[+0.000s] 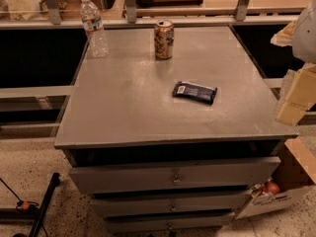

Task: Pick rxbar blueberry

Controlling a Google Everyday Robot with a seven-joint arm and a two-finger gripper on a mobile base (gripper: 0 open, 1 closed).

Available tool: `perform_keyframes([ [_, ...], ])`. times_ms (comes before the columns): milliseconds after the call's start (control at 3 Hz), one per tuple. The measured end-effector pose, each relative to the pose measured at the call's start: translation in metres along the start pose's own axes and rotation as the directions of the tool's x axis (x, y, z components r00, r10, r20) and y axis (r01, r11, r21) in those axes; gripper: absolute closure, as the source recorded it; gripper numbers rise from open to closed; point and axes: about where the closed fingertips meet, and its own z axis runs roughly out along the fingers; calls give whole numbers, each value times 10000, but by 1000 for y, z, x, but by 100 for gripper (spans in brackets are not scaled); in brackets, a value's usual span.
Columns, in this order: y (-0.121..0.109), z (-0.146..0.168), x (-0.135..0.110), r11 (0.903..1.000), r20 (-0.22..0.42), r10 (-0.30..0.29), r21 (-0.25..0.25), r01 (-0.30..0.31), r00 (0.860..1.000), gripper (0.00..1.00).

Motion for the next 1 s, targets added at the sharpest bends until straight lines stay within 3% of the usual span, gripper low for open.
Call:
perform_keyframes([
  [667,-9,17,-4,9997,22,201,-128,-201,9998,0],
  [1000,-35,55,-2,9967,-83,758,-273,-760,9971,0],
])
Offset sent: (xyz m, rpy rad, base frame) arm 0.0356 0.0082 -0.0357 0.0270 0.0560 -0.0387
